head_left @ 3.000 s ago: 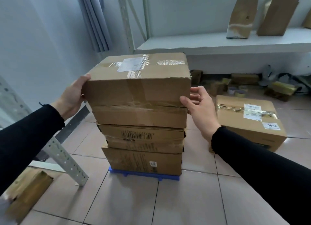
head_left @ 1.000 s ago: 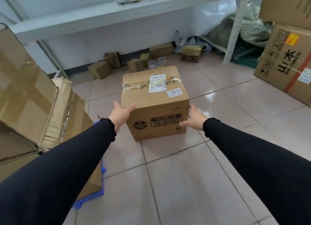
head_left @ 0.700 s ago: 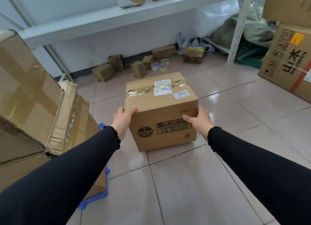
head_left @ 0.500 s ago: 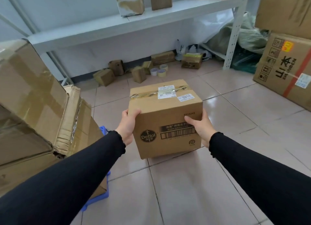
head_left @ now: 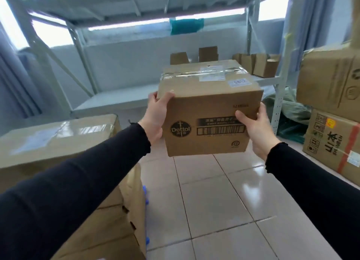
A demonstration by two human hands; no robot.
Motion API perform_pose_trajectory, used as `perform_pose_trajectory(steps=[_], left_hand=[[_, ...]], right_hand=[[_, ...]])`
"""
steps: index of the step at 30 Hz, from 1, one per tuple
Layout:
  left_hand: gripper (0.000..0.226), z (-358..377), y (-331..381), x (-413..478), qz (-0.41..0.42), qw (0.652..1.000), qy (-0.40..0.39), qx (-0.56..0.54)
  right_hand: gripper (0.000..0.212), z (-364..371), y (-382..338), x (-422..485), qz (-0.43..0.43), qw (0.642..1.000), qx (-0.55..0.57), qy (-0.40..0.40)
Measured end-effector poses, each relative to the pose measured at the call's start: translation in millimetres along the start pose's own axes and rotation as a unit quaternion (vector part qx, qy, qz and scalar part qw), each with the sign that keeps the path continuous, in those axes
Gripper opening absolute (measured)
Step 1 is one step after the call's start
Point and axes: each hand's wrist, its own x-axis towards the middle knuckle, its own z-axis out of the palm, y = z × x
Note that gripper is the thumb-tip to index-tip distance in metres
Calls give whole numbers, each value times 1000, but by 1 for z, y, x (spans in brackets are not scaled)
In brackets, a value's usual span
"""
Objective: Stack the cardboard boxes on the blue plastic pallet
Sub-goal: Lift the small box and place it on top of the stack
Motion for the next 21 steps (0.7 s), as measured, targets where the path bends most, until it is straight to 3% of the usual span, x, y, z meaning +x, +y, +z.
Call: perform_pose_trajectory(steps=[2, 6, 11, 15, 21], left_hand=[[73, -22, 48, 0, 46, 999, 14, 17], [48, -81, 129, -10, 121, 990, 38, 59], [39, -184, 200, -41, 160, 973, 122, 111], [16, -263, 223, -73, 163, 959, 193, 128], [17, -337, 210, -99, 115, 955, 242, 129]], right_hand=[[51, 25, -42, 2, -32, 999, 0, -10], [46, 83, -103, -1, -99, 994, -21, -47], [55, 173, -148, -28, -167, 976, -51, -131], [65, 241, -158, -70, -179, 959, -55, -211], [65, 304, -146, -106, -182, 948, -102, -240]])
